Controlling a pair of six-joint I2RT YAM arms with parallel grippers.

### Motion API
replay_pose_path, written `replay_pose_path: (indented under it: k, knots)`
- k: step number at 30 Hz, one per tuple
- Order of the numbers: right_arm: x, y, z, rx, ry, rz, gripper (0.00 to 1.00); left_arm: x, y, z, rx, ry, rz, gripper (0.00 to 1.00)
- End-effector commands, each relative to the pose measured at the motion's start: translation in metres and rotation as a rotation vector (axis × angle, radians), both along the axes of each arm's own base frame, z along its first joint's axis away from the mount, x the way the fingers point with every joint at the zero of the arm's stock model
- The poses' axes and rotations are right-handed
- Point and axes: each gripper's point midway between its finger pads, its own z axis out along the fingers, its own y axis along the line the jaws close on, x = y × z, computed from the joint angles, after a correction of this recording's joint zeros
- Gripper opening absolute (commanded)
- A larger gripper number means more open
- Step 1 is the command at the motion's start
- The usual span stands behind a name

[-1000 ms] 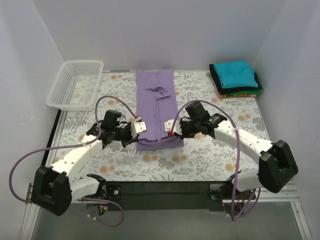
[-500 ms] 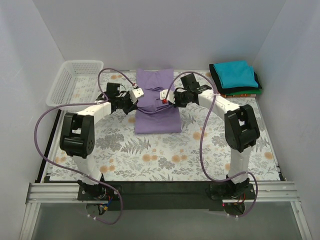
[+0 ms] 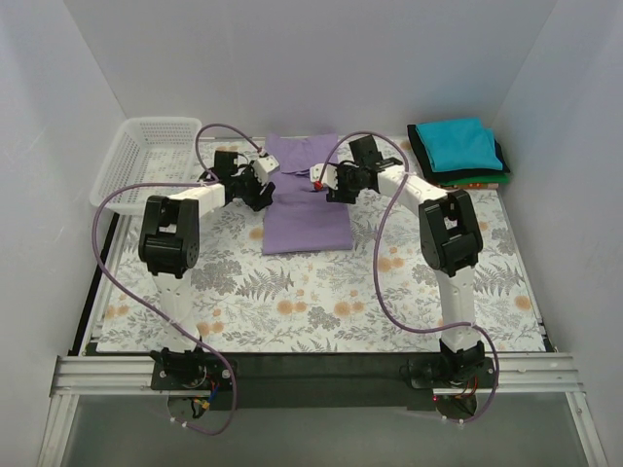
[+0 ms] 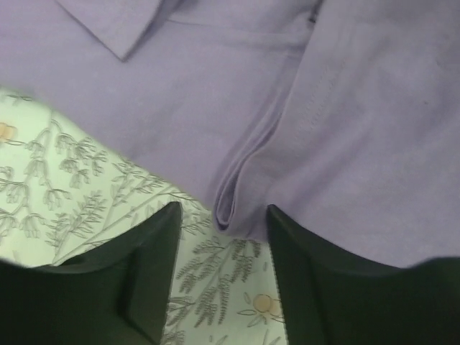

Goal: Fold and stack the t-shirts
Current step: Fold the tshirt

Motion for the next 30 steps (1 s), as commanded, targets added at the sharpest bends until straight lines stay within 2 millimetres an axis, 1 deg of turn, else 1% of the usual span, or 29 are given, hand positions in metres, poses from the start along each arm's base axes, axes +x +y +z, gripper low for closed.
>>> replay_pose_path:
  k: [1, 2, 3, 4, 5, 6, 7, 8, 9, 10, 11, 12, 13, 14, 15, 16, 17, 18, 20, 21, 22, 23, 25, 26, 30]
  knots:
    - [0.024, -0.001, 0.052, 0.076, -0.124, -0.06, 0.68, 0.03, 0.012, 0.057, -0.059, -0.112, 0.139, 0.57]
    - [0.021, -0.002, 0.058, 0.081, -0.131, -0.061, 0.68, 0.027, 0.014, 0.076, -0.076, -0.134, 0.142, 0.6]
    - [0.012, -0.006, 0.054, 0.076, -0.112, -0.061, 0.68, 0.021, 0.015, 0.084, -0.089, -0.138, 0.134, 0.61]
    - [0.004, -0.008, 0.077, 0.097, -0.136, -0.058, 0.68, 0.005, 0.016, 0.079, -0.095, -0.106, 0.122, 0.61]
    - [-0.005, -0.009, 0.085, 0.112, -0.129, -0.059, 0.67, -0.009, 0.012, 0.1, -0.119, -0.129, 0.075, 0.61]
    - [-0.018, -0.009, 0.087, 0.127, -0.11, -0.039, 0.67, -0.023, 0.011, 0.101, -0.123, -0.121, 0.052, 0.61]
    - [-0.04, -0.012, 0.089, 0.123, -0.084, -0.024, 0.65, -0.037, 0.009, 0.1, -0.126, -0.115, 0.015, 0.61]
    - [-0.053, -0.012, 0.086, 0.115, -0.066, -0.007, 0.62, -0.069, 0.004, 0.097, -0.123, -0.1, -0.065, 0.6]
    - [-0.07, -0.007, 0.083, 0.108, -0.051, 0.021, 0.59, -0.083, 0.003, 0.095, -0.13, -0.094, -0.093, 0.6]
    - [-0.091, -0.01, 0.074, 0.092, -0.02, 0.035, 0.57, -0.096, 0.002, 0.093, -0.137, -0.086, -0.109, 0.59]
    - [-0.104, -0.009, 0.068, 0.082, -0.003, 0.054, 0.54, -0.119, 0.0, 0.085, -0.143, -0.064, -0.132, 0.59]
    - [-0.115, -0.008, 0.062, 0.068, 0.007, 0.065, 0.53, -0.129, -0.002, 0.079, -0.128, -0.063, -0.154, 0.59]
    - [-0.136, -0.006, 0.048, 0.041, 0.036, 0.094, 0.53, -0.139, -0.003, 0.071, -0.111, -0.052, -0.161, 0.59]
    - [-0.144, -0.005, 0.042, 0.028, 0.042, 0.106, 0.52, -0.156, -0.007, 0.06, -0.091, -0.039, -0.183, 0.58]
    - [-0.153, -0.003, 0.035, 0.013, 0.054, 0.118, 0.51, -0.166, -0.01, 0.052, -0.074, -0.032, -0.199, 0.58]
    - [-0.158, -0.003, 0.029, 0.004, 0.07, 0.119, 0.51, -0.171, -0.011, 0.047, -0.053, -0.042, -0.213, 0.58]
    - [-0.164, -0.004, 0.019, -0.01, 0.092, 0.12, 0.51, -0.174, -0.017, 0.048, -0.041, -0.072, -0.23, 0.58]
    - [-0.166, -0.005, 0.015, -0.021, 0.099, 0.113, 0.51, -0.184, -0.018, 0.037, -0.029, -0.056, -0.237, 0.58]
    - [-0.167, -0.005, 0.005, -0.034, 0.105, 0.11, 0.52, -0.185, -0.021, 0.035, -0.007, -0.09, -0.243, 0.59]
    - [-0.169, -0.008, -0.003, -0.048, 0.111, 0.102, 0.52, -0.189, -0.021, 0.028, 0.003, -0.09, -0.243, 0.59]
    - [-0.166, -0.008, -0.007, -0.047, 0.099, 0.097, 0.52, -0.187, -0.02, 0.025, 0.02, -0.103, -0.229, 0.6]
    - [-0.166, -0.009, -0.011, -0.052, 0.095, 0.094, 0.52, -0.183, -0.025, 0.027, 0.025, -0.143, -0.242, 0.6]
    - [-0.166, -0.011, -0.024, -0.076, 0.1, 0.094, 0.52, -0.183, -0.024, 0.02, 0.055, -0.159, -0.242, 0.6]
    - [-0.165, -0.012, -0.027, -0.082, 0.102, 0.092, 0.52, -0.181, -0.026, 0.017, 0.069, -0.181, -0.259, 0.6]
    - [-0.164, -0.014, -0.039, -0.103, 0.1, 0.092, 0.48, -0.174, -0.024, 0.005, 0.104, -0.183, -0.254, 0.59]
